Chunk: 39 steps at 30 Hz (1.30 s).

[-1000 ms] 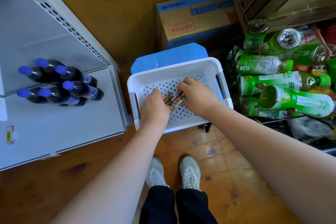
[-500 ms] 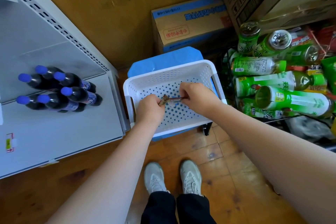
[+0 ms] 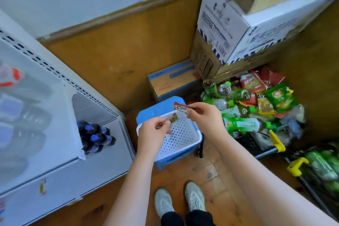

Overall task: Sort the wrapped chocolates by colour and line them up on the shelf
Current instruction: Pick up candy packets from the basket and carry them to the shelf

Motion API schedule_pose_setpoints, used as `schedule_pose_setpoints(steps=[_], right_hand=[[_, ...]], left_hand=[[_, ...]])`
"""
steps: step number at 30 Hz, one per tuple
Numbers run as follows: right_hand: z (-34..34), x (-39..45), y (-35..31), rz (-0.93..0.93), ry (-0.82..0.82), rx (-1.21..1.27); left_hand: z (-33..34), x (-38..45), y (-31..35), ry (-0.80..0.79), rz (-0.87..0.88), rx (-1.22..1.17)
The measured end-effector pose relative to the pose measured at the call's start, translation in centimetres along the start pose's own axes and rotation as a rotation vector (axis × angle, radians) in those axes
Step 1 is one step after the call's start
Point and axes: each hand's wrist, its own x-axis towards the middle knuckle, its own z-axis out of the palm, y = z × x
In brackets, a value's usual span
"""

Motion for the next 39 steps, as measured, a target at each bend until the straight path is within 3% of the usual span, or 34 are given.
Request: schedule_pose_setpoints(steps=[9,15,26,39], right_hand=[[-15.4,-14.0,-15.2,-0.124,0.298,0.159],[-22.3,-26.8,-20.2,-0.208,0.541,0.262],[-26.8,-51.8,-19.0,-0.138,0.983,0.409],[-27.8,-80.0,-9.3,0.157,1.586,0.413]], left_hand=[[-7.6,-13.8,16.8,-0.005,0.285,-0.052],[-10.3,-23.6,22.4,-0.158,0.451,-0.136],[-7.6,-42.3,23.3,-0.711,0.687,-0.044],[4.9,-65.2,17.6,-1.323,0.884,0.191]])
